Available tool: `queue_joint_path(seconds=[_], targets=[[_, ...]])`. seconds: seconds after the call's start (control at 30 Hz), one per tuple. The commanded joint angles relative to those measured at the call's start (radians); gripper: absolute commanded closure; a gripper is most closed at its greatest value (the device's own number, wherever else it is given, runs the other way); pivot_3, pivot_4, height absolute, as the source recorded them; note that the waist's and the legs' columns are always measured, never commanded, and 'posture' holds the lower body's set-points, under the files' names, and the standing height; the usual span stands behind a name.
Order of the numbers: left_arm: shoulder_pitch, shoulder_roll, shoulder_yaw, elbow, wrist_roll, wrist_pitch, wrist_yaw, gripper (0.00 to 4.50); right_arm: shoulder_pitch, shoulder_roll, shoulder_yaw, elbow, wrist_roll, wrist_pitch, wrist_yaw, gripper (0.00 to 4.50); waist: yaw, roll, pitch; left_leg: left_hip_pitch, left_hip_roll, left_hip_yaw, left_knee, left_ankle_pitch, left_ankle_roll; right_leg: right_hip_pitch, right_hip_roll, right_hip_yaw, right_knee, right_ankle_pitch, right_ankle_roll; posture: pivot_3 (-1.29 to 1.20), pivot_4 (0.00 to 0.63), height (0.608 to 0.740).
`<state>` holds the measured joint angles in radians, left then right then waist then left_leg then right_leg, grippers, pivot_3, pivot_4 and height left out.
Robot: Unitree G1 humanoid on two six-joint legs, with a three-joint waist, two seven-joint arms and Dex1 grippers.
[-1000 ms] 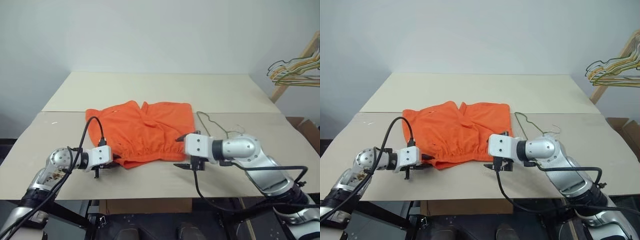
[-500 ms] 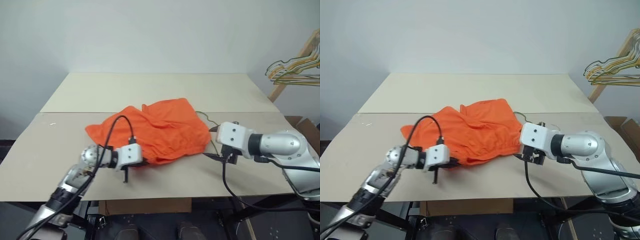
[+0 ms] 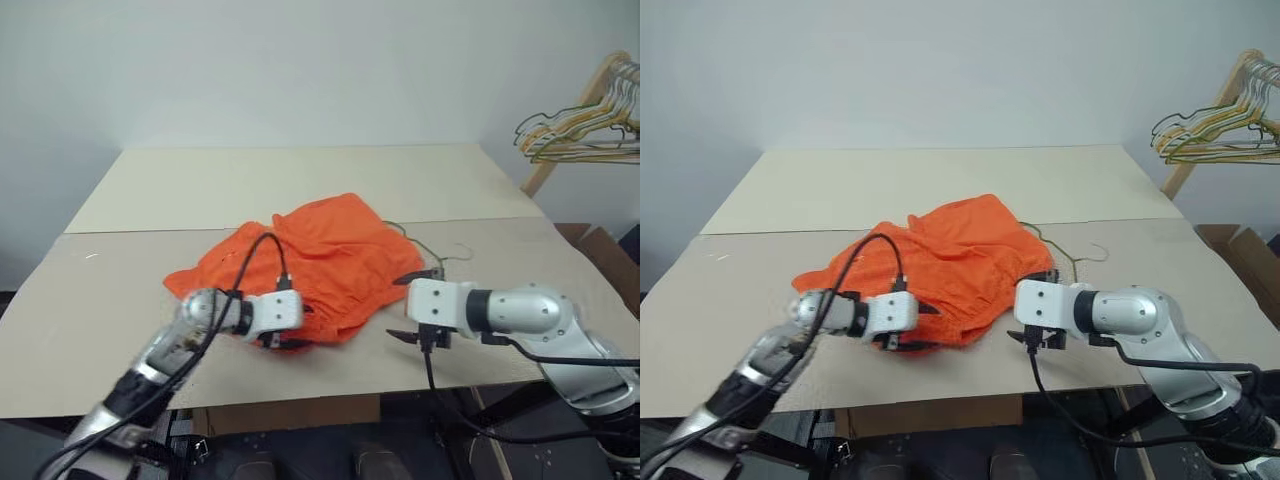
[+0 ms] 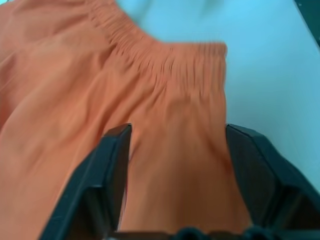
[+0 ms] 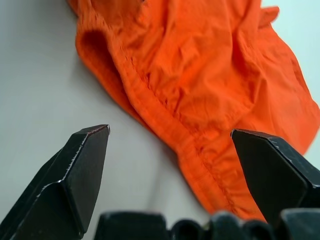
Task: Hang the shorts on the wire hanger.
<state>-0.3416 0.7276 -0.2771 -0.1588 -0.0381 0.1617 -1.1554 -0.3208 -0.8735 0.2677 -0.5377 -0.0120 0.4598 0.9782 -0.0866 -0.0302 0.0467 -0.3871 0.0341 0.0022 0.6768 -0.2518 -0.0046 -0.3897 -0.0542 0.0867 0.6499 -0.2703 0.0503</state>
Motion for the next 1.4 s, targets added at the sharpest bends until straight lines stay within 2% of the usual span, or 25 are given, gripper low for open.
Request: queue_joint_path(seconds=[0.03,0.27,0.43,0.6,0.7,1.03,1.07,1.17,1.4], targets=[[0.019,0.079,0.088,-0.066,-0.067,0.017,-0.051,1.42,-0.053,0.033,0.052,-0.034,-0.021,0.017,0.005,0.0,0.0,0.0,0.0,0.0,0.0,0.0,0.0,0.0,0.0,0.0,0.0,0.0,0.0,0.0,0.0,-0.08,0.0,0.74],[0.111,0.174,0.191,-0.067,-0.091,0.007,-0.037,1.42,-0.1,0.089,0.133,-0.04,-0.023,0.035,0.027,0.0,0.019,0.0,0.0,-0.001,-0.001,0.0,0.001,0.0,0.0,0.001,-0.002,-0.002,-0.001,0.0,0.001,-0.06,0.0,0.74],[0.153,0.211,0.226,-0.057,-0.081,-0.002,-0.014,1.42,-0.148,0.141,0.258,0.031,-0.123,-0.012,0.03,0.0,0.019,0.001,0.0,0.0,-0.001,0.0,0.001,0.0,0.0,0.001,-0.001,-0.002,0.0,0.0,0.0,-0.06,0.0,0.74],[0.174,0.214,0.236,-0.067,-0.094,0.004,-0.004,1.42,-0.204,0.194,0.351,0.051,-0.205,0.034,0.051,0.0,0.02,0.001,0.0,-0.001,-0.001,0.0,0.001,0.0,0.0,0.0,-0.001,-0.002,0.0,0.0,0.0,-0.05,0.0,0.74],[0.187,0.21,0.24,-0.079,-0.102,0.015,0.002,1.39,-0.227,0.215,0.402,0.075,-0.269,0.058,0.053,0.56,0.02,0.001,0.0,-0.001,-0.001,0.0,0.001,0.0,0.0,0.0,-0.002,-0.002,0.0,0.0,0.0,-0.04,0.0,0.74],[0.217,0.223,0.262,-0.044,-0.083,0.006,0.028,1.39,-0.203,0.241,0.463,0.148,-0.394,0.031,0.035,4.24,0.026,0.001,0.0,-0.001,-0.001,0.0,0.001,0.0,0.0,0.0,-0.002,-0.003,0.0,0.0,0.0,-0.03,0.0,0.74],[0.217,0.226,0.261,-0.036,-0.077,-0.001,0.03,1.39,-0.197,0.233,0.458,0.147,-0.403,0.026,0.035,4.49,0.026,0.001,0.0,-0.001,-0.001,0.0,0.001,0.0,0.0,0.0,-0.002,-0.003,0.0,0.0,0.0,-0.04,0.0,0.74],[0.215,0.234,0.26,-0.012,-0.069,-0.019,0.028,1.39,-0.173,0.201,0.426,0.14,-0.408,-0.016,0.033,4.49,0.028,0.001,0.0,-0.001,-0.001,0.0,0.001,0.0,0.0,0.0,-0.002,-0.003,0.0,0.0,0.0,-0.04,0.0,0.74],[0.122,0.28,0.192,0.24,0.052,-0.226,0.006,1.39,-0.063,0.007,0.272,0.237,-0.347,-0.416,-0.041,4.49,0.046,0.001,0.0,0.0,-0.001,0.0,0.001,0.0,0.0,0.001,-0.002,-0.003,0.0,0.0,0.0,-0.05,0.0,0.74]])
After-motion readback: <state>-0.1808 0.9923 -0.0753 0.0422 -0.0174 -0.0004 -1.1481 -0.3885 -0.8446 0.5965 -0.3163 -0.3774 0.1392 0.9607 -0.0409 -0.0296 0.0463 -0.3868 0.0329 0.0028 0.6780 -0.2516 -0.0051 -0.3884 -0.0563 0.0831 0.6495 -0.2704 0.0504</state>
